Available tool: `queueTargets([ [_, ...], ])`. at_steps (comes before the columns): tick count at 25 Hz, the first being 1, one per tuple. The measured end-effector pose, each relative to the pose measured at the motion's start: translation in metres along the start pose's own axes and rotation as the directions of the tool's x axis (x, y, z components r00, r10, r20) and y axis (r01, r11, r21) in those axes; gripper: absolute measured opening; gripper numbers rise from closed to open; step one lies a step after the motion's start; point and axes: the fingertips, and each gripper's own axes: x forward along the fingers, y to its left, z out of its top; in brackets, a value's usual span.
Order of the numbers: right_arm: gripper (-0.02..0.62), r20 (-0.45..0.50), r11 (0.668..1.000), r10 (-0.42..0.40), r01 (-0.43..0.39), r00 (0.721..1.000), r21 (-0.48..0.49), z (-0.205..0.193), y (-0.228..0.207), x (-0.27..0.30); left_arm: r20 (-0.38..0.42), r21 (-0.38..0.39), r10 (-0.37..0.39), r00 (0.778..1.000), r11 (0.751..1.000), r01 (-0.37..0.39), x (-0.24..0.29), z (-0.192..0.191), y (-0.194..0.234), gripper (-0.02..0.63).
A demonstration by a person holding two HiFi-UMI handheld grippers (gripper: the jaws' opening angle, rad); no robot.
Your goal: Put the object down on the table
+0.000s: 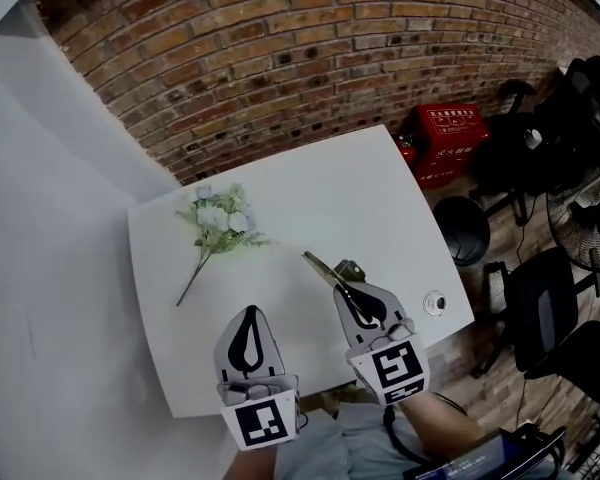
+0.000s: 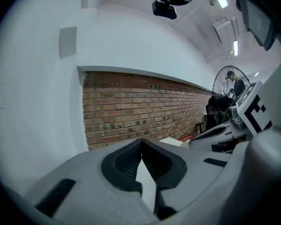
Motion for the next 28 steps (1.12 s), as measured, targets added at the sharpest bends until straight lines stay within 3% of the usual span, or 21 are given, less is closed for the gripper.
queueTargets([
  [10, 0.018, -0.133, 0.997, -0.007, 0.017, 0.991, 0.077, -0.055, -0.009, 0.021, -0.123, -0.028, -0.061, 0.991, 0.998, 0.058, 0.026, -0.049, -0.012, 0.008],
  [28, 0.019, -0.213, 0.989, 0.003, 0.029, 0.977, 0.147, -0.096, -0.012, 0.043, -0.219, -0.041, -0.078, 0.973, 0.997, 0.071, 0.048, -0.094, -0.004, 0.008],
])
